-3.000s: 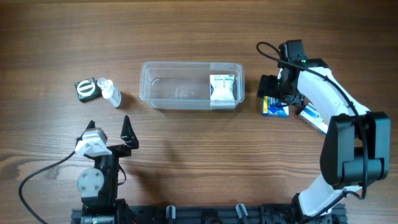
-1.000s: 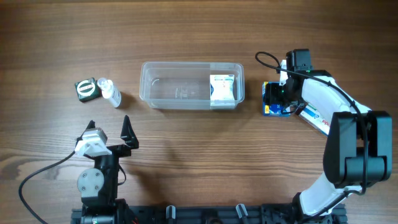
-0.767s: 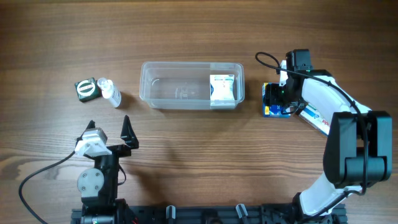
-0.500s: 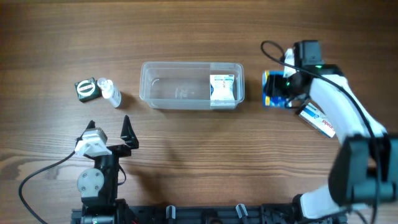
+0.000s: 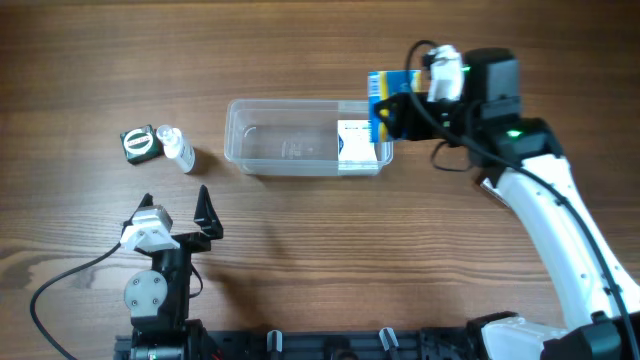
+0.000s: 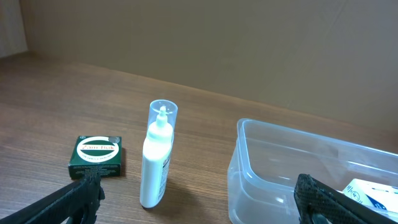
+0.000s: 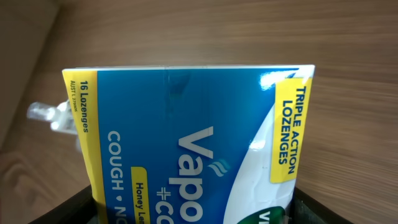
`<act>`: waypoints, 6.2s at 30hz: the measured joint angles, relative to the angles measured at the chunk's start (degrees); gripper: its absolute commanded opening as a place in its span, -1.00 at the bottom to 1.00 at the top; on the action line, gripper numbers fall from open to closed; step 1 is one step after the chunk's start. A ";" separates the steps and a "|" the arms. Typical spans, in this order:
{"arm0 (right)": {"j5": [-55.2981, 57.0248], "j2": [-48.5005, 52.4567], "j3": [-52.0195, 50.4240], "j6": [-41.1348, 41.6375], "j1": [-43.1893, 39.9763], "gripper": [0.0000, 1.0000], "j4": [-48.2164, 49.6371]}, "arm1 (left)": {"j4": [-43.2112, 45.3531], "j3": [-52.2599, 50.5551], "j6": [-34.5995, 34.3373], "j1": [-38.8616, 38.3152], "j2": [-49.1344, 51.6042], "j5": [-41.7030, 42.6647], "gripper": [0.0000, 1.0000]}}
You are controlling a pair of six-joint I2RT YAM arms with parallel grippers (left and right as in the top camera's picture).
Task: Pack container
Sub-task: 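Carry the VapoDrops box into the container and release it, then move right gripper to the white Panadol box and grasp it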
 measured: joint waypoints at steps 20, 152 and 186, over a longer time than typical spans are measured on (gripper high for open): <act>15.39 14.05 -0.11 9.97 9.25 0.44 5.01 | 0.00 0.00 0.00 0.00 0.00 0.02 1.00; 33.00 3.52 -3.98 45.99 -21.14 1.00 -30.88 | 0.00 0.00 0.00 0.00 0.00 0.02 0.99; 37.09 3.52 -14.49 96.76 -25.83 1.00 -15.08 | 0.00 0.00 0.00 0.00 0.00 0.02 0.99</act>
